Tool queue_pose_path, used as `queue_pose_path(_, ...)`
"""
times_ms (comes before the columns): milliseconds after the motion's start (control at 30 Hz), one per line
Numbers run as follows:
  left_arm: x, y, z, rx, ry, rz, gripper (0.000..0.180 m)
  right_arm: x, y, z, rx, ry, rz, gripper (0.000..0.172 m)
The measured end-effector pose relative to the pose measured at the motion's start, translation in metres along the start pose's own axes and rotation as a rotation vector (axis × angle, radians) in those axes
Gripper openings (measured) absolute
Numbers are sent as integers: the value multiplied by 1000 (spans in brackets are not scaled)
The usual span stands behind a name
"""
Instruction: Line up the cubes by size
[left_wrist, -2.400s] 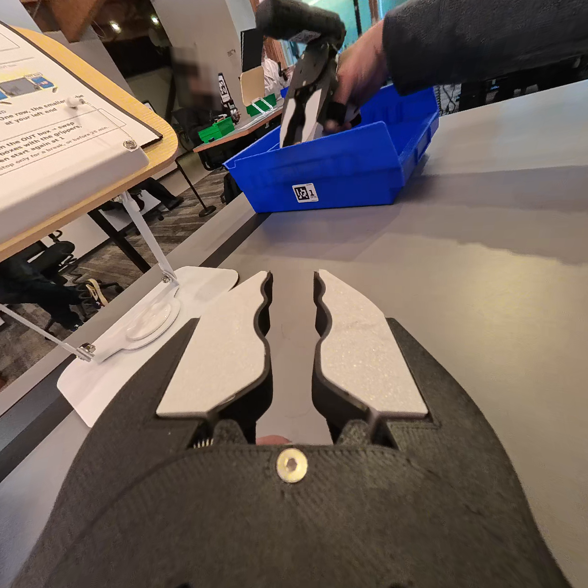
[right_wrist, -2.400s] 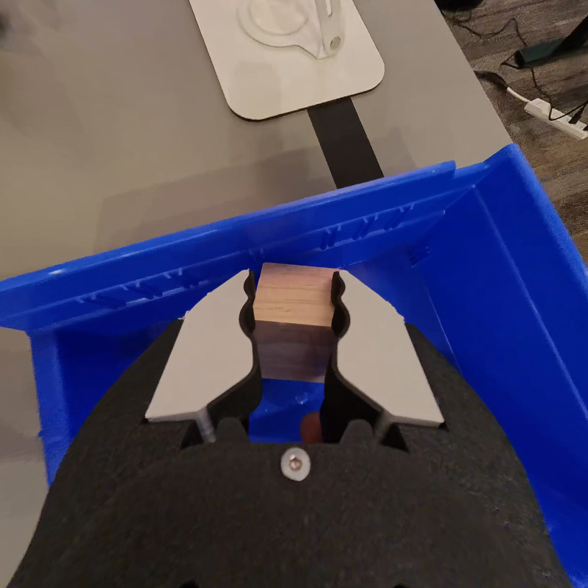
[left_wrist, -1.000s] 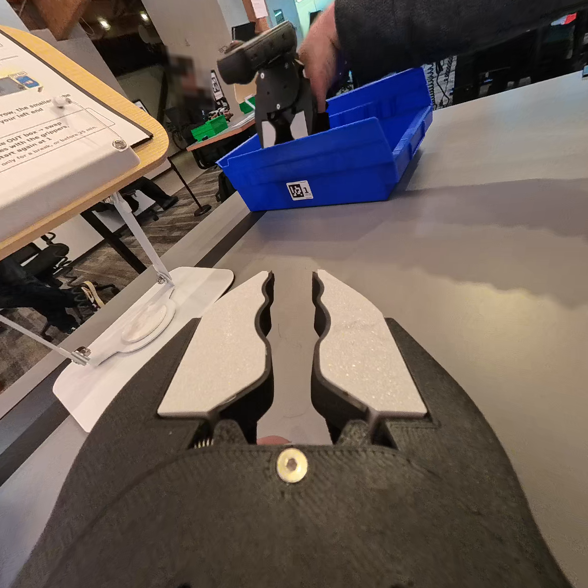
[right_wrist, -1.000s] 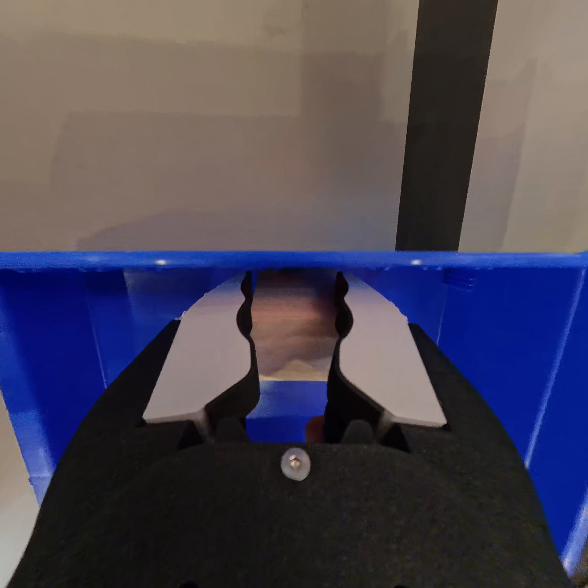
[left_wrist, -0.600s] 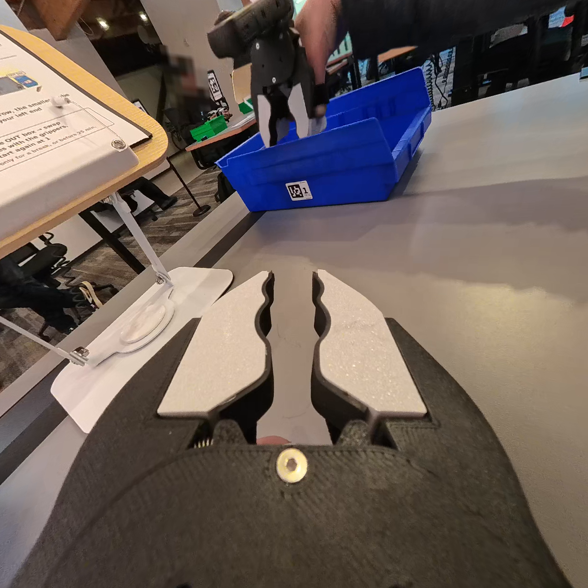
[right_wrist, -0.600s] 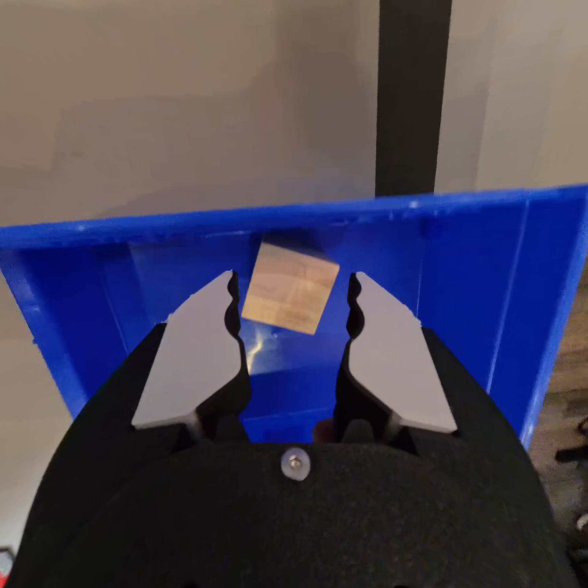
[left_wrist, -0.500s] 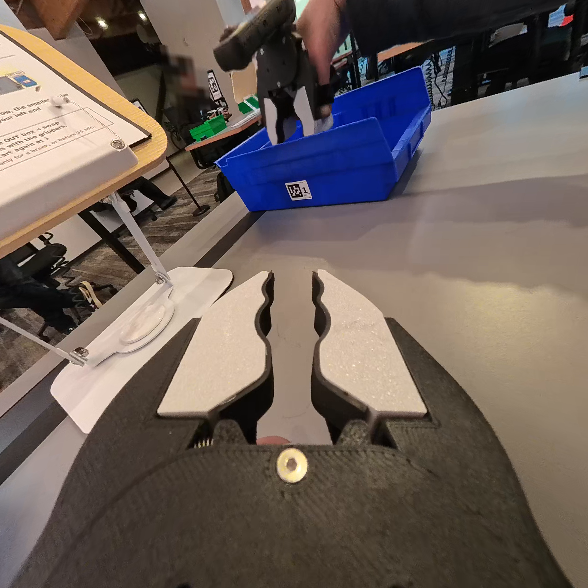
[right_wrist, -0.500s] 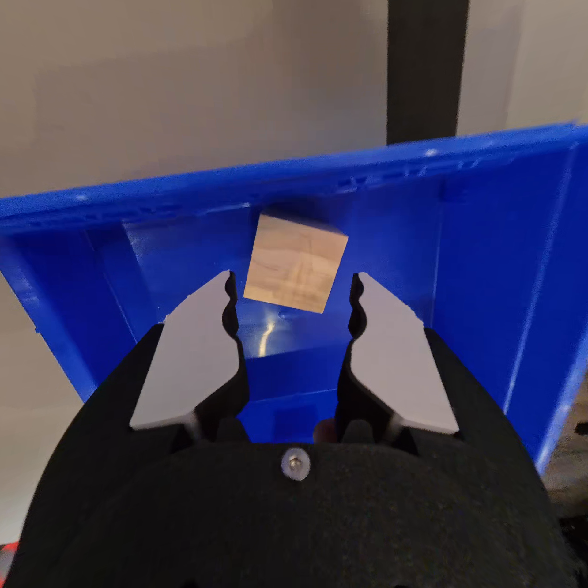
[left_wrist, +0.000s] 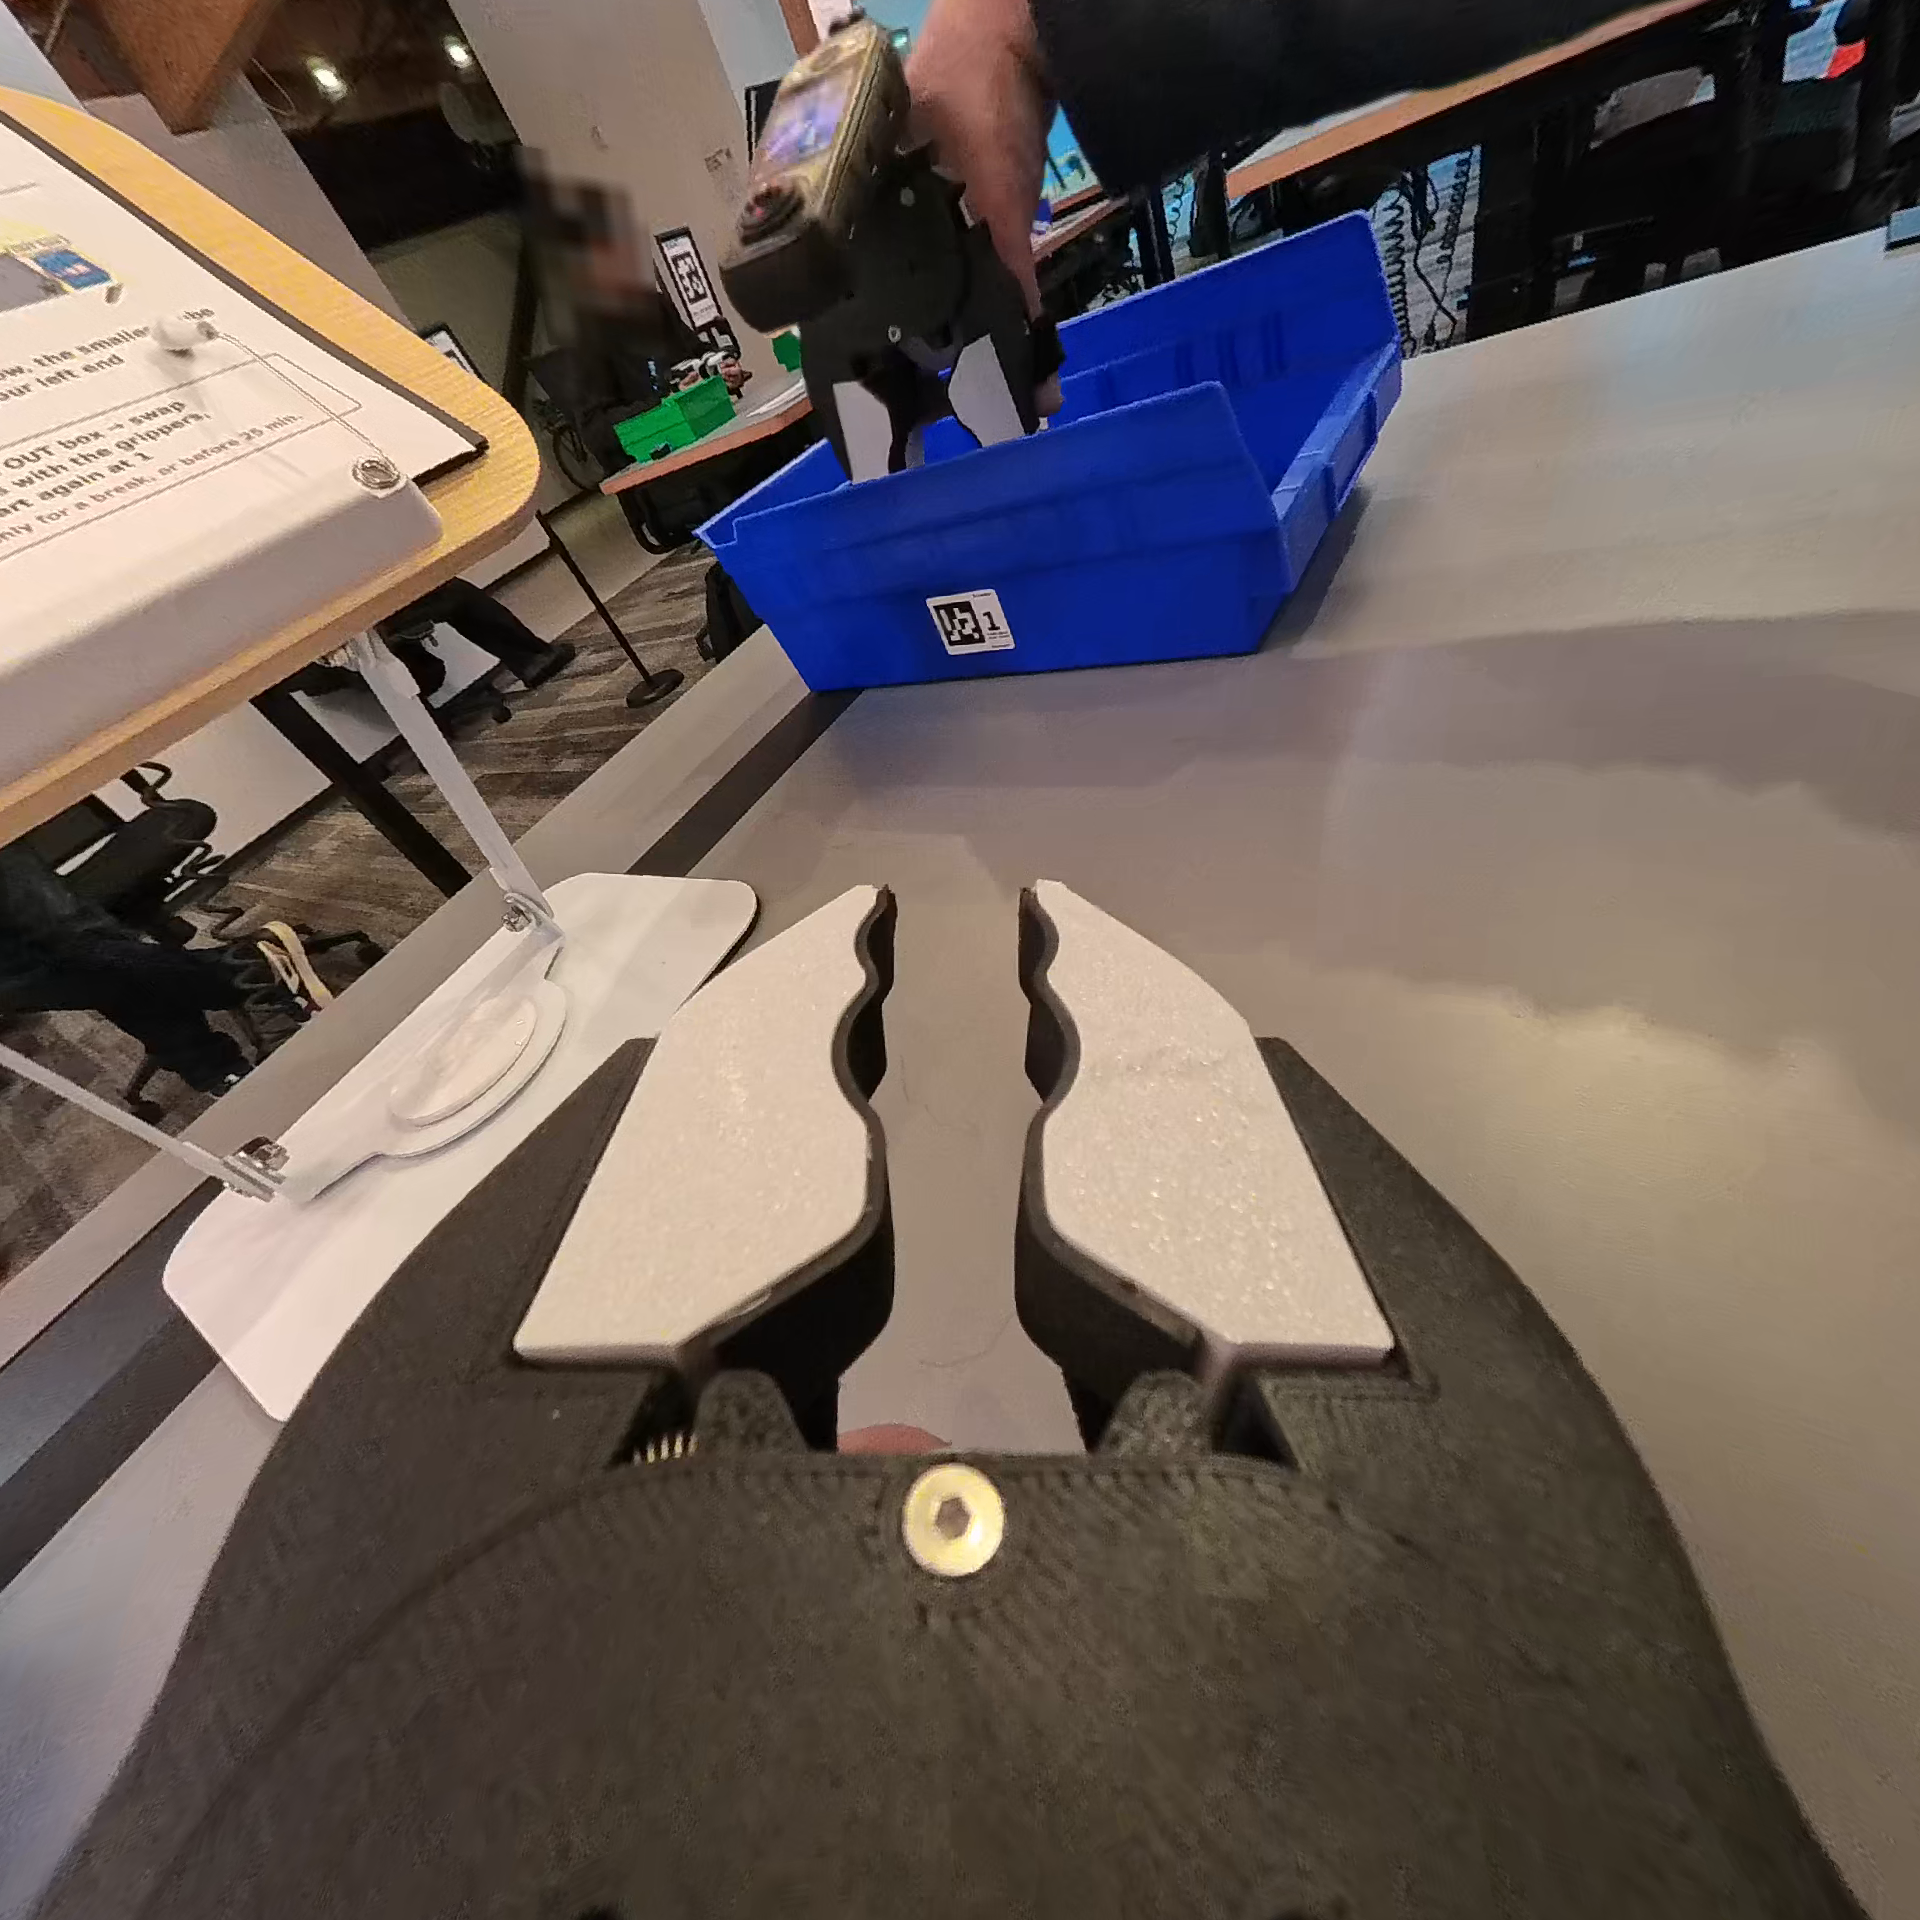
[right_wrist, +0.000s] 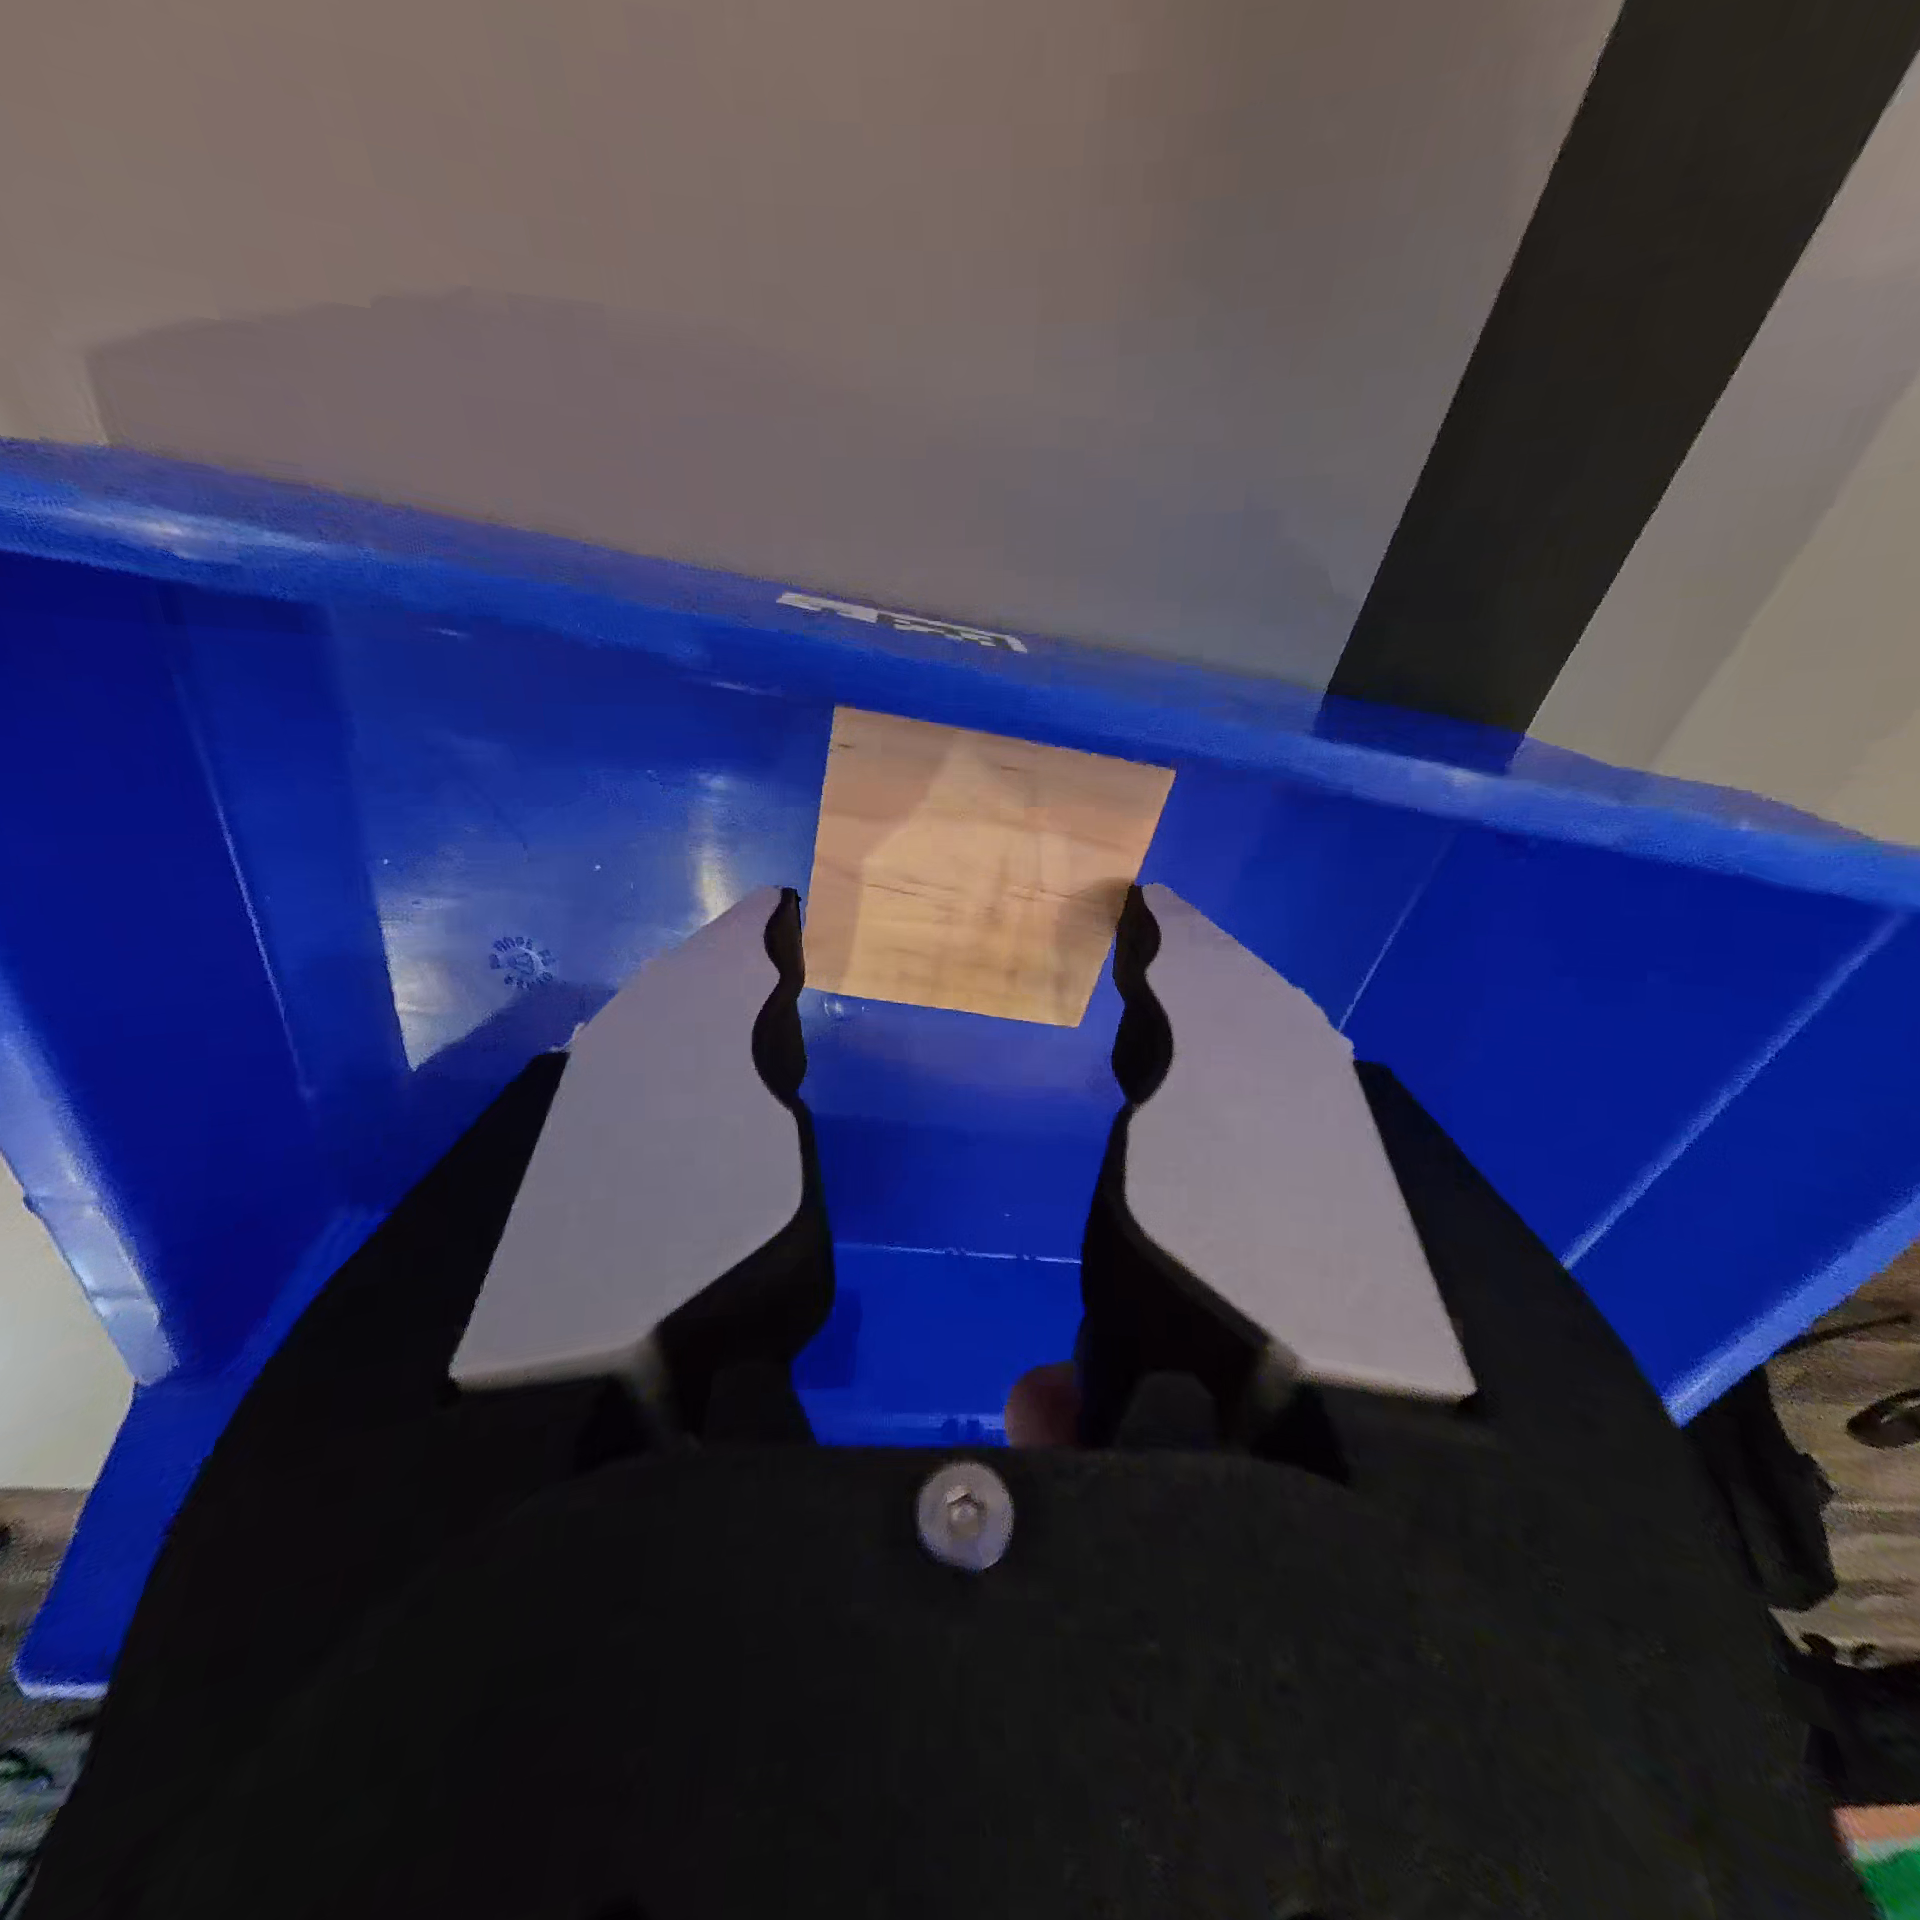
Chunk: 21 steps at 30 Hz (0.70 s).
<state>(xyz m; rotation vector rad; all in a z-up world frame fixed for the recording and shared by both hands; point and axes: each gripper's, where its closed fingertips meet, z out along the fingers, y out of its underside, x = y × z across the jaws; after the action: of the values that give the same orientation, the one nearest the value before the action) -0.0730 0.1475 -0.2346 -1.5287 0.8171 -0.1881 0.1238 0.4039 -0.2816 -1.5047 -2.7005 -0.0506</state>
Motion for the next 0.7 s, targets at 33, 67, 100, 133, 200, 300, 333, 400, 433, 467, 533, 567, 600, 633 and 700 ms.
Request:
queue_pose_path(33, 0, 0, 0, 0, 0, 0, 22, 0, 0, 0, -12, -5, -10, 58)
queue_pose_path(67, 0, 0, 0, 0, 1, 0, 22, 1, 0, 0, -25, -8, -18, 58)
queue_pose_path(100, 0, 0, 0, 0, 1, 1, 22, 1, 1, 0, -35, -8, -26, 58)
queue_pose_path(133, 0, 0, 0, -1, 2, 2, 22, 1, 0, 0, -37, -11, -25, 58)
queue_pose_path(200, 1, 0, 0, 0, 2, 3, 22, 2, 1, 0, -45, -11, -8, 59)
queue_pose_path(300, 0, 0, 0, 1, 1, 0, 23, 4, 2, -5, -29, 6, 54, 73)
queue_pose_path(333, 0, 0, 0, 1, 1, -1, 23, 4, 2, -9, -16, 23, 68, 74)
queue_pose_path(400, 0, 0, 0, 1, 1, 0, 24, 6, 4, -21, 4, 84, 96, 76)
queue_pose_path(433, 0, 0, 0, 0, 1, 0, 25, 6, 5, -29, 14, 121, 114, 77)
queue_pose_path(467, 0, 0, 0, 0, 1, 0, 26, 4, 4, -38, 33, 160, 131, 79)
queue_pose_path(533, 0, 0, 0, 0, 1, -2, 27, 0, 4, -62, 76, 259, 171, 79)
queue_pose_path(567, 0, 0, 0, 0, 0, -3, 27, -4, 5, -75, 84, 316, 186, 78)
queue_pose_path(600, 0, 0, 0, 1, -1, -2, 27, -8, 5, -89, 101, 382, 205, 75)
queue_pose_path(633, -1, 0, 0, 1, -2, -3, 28, -14, 2, -103, 128, 437, 224, 73)
queue_pose_path(700, -1, 0, 0, 0, -5, -4, 30, -32, -8, -129, 184, 547, 245, 63)
